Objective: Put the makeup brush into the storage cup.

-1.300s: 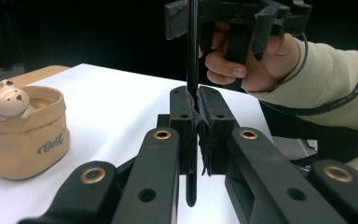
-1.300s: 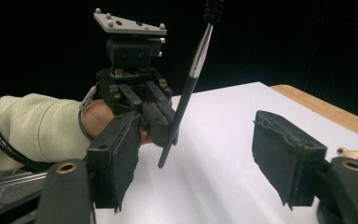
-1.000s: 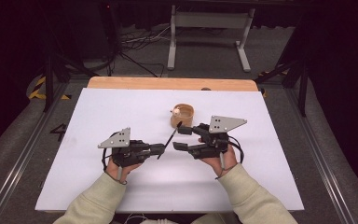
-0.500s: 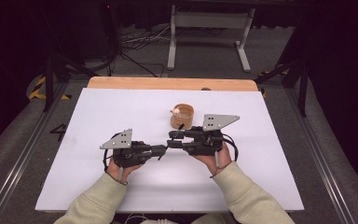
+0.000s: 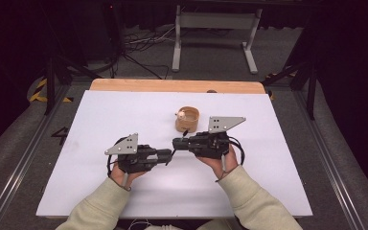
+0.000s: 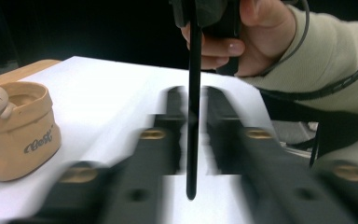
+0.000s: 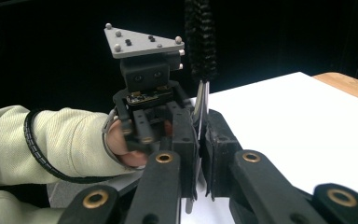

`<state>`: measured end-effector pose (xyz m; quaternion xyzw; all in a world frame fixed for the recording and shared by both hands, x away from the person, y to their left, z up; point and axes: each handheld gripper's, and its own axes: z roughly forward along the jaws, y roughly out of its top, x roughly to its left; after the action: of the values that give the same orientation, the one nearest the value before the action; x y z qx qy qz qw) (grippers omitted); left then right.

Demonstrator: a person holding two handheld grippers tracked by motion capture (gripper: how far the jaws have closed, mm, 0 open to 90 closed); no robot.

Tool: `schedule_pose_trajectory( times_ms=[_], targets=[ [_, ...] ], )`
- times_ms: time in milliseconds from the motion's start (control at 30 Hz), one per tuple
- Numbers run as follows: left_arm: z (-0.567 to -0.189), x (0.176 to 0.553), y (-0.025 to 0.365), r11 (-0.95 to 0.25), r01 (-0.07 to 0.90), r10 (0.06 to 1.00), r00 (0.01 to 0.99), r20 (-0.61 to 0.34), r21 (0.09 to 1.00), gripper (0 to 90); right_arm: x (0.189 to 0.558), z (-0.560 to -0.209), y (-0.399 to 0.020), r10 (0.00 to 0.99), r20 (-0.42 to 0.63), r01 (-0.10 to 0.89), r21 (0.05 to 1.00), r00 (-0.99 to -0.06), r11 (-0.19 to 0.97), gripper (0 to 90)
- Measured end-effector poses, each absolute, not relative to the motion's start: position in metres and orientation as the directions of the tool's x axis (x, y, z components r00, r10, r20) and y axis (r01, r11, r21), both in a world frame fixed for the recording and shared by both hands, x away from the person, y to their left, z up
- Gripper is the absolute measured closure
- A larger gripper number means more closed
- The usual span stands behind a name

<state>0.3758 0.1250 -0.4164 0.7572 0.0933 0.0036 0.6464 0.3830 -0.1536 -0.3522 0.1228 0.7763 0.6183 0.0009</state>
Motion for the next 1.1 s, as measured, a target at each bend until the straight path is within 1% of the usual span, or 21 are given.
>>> schedule_pose_trajectory(
  times_ms=[33,200,233,267,300,367,400,667,833,1100],
  targets=[
    [-0.416,0.377,0.126,-0.145,0.151,0.146,0.981,-0.13,0.978,52.6,0.383,-0.351,-0.154,0.194,0.15,0.19,0.96,-0.969,0.206,84.7],
    [-0.414,0.378,0.13,-0.125,0.188,0.162,0.973,-0.167,0.974,35.7,0.385,-0.348,-0.157,0.208,0.137,0.181,0.961,-0.969,0.208,84.7],
    [-0.414,0.378,0.133,-0.113,0.182,0.192,0.968,-0.159,0.977,30.5,0.385,-0.347,-0.158,0.212,0.134,0.178,0.962,-0.968,0.207,84.7],
    [-0.414,0.378,0.133,-0.113,0.182,0.192,0.968,-0.159,0.977,27.0,0.385,-0.347,-0.158,0.212,0.134,0.178,0.962,-0.968,0.207,84.7],
    [-0.413,0.378,0.134,-0.115,0.173,0.211,0.967,-0.147,0.978,27.0,0.386,-0.345,-0.159,0.218,0.13,0.176,0.963,-0.967,0.206,84.7],
    [-0.414,0.378,0.136,-0.116,0.147,0.245,0.963,-0.115,0.982,16.8,0.388,-0.342,-0.16,0.231,0.119,0.169,0.963,-0.966,0.209,84.7],
    [-0.414,0.378,0.137,-0.114,0.145,0.251,0.962,-0.113,0.983,13.6,0.389,-0.34,-0.161,0.236,0.113,0.165,0.964,-0.965,0.21,84.7],
    [-0.414,0.373,0.148,-0.115,0.137,0.292,0.951,-0.098,0.984,8.6,0.4,-0.322,-0.163,0.296,0.073,0.14,0.967,-0.952,0.211,84.7],
    [-0.414,0.371,0.155,-0.122,0.137,0.318,0.944,-0.093,0.983,5.8,0.408,-0.313,-0.166,0.35,0.076,0.15,0.97,-0.934,0.189,84.7],
    [-0.415,0.369,0.162,-0.122,0.145,0.34,0.936,-0.096,0.982,4.1,0.424,-0.301,-0.168,0.428,0.058,0.149,0.972,-0.902,0.183,84.7]
  ],
)
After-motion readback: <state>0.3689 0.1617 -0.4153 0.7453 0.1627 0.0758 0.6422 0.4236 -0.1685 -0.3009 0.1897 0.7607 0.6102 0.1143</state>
